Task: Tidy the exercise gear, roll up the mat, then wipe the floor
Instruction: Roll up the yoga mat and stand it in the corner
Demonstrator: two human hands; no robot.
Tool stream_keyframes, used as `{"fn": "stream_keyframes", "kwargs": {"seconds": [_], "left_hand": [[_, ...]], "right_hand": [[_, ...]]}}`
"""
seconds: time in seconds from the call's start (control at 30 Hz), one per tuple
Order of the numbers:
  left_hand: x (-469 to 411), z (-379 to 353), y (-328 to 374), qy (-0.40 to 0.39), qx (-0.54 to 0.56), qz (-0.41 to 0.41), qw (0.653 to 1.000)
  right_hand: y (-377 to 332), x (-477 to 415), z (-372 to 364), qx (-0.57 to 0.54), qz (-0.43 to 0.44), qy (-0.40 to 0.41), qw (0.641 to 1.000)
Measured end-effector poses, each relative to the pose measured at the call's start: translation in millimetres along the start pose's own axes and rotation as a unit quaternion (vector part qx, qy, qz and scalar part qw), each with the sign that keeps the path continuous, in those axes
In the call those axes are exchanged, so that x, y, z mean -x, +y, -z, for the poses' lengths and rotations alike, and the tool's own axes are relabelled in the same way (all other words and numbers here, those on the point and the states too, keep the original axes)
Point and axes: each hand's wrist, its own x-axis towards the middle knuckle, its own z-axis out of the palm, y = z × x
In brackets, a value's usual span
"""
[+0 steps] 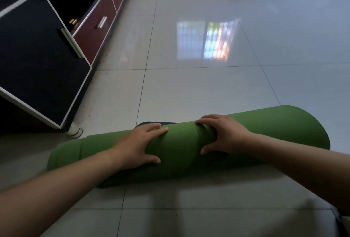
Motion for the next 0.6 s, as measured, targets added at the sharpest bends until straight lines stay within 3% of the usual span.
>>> {"fn": "stream_keyframes", "kwargs": {"seconds": [0.1,0.2,0.43,0.6], "left_hand": [[1,-5,7,0.040,-0.045,-0.033,0.998],[-6,-12,10,0.018,-0.104,-0.007,0.994],[-30,-7,-10,-0.011,-0.098,0.001,0.995],[-32,1,-6,0.008,-0.096,0.004,0.995]], "right_hand": [[3,-5,1,-0.017,-0.028,0.057,0.998],[3,-10,-2,-0.006,-0.044,0.102,0.994],[-4,-15,-11,0.082,0.006,0.012,0.997],[6,-29,-5,0.064,0.015,0.028,0.997]]}}
